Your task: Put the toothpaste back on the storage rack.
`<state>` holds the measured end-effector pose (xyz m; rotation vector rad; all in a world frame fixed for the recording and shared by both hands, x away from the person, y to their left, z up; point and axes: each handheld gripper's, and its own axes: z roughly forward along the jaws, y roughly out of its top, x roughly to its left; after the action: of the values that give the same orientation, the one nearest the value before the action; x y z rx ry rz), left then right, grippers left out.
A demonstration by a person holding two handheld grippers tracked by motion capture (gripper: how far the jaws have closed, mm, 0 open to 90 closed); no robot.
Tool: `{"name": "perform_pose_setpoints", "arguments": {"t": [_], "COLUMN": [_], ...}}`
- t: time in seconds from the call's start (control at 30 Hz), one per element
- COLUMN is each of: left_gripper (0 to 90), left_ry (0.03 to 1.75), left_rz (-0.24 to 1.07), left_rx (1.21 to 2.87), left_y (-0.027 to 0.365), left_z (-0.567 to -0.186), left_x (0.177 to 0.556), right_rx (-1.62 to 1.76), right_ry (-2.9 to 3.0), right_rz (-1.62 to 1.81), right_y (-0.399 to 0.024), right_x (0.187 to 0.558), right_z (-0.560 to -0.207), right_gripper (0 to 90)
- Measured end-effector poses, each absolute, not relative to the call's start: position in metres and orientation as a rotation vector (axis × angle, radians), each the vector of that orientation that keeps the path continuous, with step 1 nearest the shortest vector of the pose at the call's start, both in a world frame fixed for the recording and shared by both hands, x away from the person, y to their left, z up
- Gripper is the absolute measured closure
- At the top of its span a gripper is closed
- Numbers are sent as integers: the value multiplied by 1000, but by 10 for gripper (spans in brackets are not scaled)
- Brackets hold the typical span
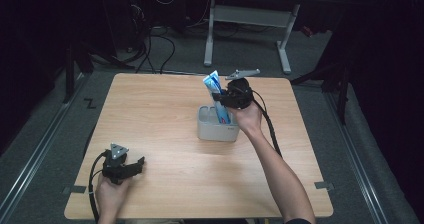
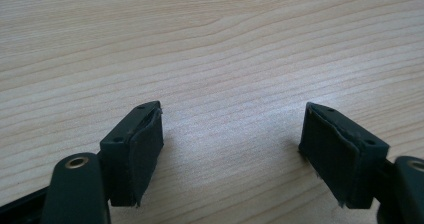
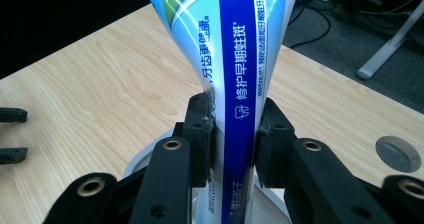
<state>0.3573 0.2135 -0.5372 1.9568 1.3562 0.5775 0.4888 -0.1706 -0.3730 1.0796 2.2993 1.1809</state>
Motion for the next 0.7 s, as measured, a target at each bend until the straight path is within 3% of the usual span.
{"name": "perform_pose_setpoints", "arguments": {"t": [0.7], "left_gripper": [255], "left_ry": [1356], "left_rz": [579], "left_rx": [1961], "left_y": [213], "left_z": [-537], "left_x": [357], "right_rx": [1083], "right_ry": [2334], "right_rz": [1137], "right_y": [-173], "right_x": [485], "right_z": [-392], "right_gripper": [715]}}
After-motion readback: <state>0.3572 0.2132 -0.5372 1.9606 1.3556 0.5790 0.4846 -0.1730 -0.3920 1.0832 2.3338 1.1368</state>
